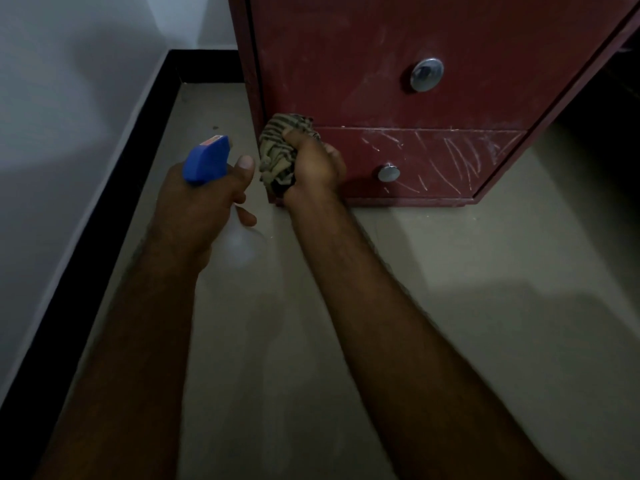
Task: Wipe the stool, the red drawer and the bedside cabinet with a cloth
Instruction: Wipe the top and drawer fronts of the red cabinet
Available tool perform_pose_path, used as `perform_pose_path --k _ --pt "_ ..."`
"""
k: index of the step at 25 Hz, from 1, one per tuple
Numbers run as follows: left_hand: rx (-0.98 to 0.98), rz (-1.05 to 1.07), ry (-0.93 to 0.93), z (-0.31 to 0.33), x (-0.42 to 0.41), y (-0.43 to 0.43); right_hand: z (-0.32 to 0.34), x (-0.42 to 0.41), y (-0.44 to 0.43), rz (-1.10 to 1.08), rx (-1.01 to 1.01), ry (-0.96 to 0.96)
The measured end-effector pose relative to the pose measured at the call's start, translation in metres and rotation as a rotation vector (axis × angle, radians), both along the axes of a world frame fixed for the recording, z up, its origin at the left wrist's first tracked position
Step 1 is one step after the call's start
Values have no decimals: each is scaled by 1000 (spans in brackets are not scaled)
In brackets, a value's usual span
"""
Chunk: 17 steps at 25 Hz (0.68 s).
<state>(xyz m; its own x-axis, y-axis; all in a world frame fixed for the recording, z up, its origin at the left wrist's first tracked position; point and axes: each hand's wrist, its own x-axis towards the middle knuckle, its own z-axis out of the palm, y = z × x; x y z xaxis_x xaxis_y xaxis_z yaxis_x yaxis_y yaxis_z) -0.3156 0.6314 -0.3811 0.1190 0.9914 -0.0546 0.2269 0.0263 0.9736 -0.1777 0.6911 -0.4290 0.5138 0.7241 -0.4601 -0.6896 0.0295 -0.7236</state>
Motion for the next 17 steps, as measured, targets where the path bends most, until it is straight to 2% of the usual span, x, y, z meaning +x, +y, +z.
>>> perform_pose_path --k 12,17 --pt "-14 -31 29 -3 7 -1 -16 97 -25 -191 134 60" --pt "3 -31 2 -3 15 2 -24 129 -37 -292 165 11"
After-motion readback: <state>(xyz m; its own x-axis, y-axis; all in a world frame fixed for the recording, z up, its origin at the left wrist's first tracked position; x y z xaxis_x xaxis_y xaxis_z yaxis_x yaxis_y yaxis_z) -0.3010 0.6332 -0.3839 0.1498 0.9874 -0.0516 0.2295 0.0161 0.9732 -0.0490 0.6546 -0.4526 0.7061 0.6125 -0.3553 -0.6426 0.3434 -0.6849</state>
